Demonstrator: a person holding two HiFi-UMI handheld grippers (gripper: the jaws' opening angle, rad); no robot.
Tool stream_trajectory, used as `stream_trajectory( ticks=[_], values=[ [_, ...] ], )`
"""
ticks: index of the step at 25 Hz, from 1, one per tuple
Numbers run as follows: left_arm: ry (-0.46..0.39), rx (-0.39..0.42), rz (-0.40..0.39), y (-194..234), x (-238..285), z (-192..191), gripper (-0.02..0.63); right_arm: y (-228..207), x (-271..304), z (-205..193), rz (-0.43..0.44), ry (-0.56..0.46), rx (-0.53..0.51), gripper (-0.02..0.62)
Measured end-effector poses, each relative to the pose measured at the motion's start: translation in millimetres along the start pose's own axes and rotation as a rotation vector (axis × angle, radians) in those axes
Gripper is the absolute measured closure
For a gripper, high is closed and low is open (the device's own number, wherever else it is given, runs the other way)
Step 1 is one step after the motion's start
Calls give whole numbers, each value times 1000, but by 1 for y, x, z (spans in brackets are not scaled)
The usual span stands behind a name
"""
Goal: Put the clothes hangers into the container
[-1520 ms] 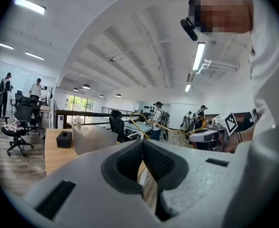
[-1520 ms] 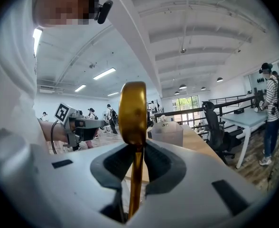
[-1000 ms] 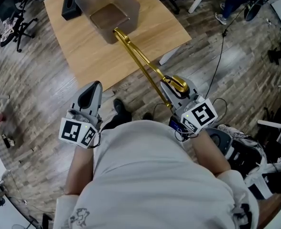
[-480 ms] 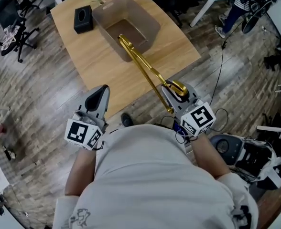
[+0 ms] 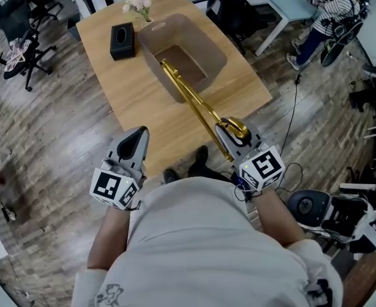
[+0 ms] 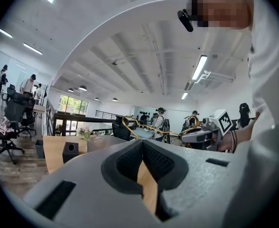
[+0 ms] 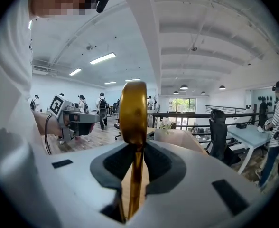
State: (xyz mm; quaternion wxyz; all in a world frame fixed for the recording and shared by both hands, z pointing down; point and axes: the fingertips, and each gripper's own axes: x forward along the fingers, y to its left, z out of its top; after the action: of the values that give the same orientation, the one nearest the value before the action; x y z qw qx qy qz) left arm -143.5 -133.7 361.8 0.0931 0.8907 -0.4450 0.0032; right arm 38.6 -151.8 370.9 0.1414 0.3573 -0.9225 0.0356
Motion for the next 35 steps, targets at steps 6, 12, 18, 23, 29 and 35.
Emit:
stream_trajectory(
  ticks=[6, 12, 18, 23, 29, 35],
  values=[
    [-8, -4, 36, 18, -4, 4, 600, -8, 26, 17, 9, 24, -131, 520],
    [-9, 5, 87, 30, -3, 6, 600, -31, 49, 24, 13, 85, -273, 520],
    [-11, -11, 118, 40, 9, 2, 600, -61, 81, 21, 35, 189, -426, 520],
    [0, -43, 157, 51, 25, -4, 600, -92, 110, 12, 46, 288, -565, 520],
    [8, -59, 193, 67, 45, -7, 600, -120, 153, -8, 65, 423, -773, 520],
    [26, -75, 215, 79, 66, -14, 600, -141, 193, -43, 103, 544, -932, 518]
  ],
)
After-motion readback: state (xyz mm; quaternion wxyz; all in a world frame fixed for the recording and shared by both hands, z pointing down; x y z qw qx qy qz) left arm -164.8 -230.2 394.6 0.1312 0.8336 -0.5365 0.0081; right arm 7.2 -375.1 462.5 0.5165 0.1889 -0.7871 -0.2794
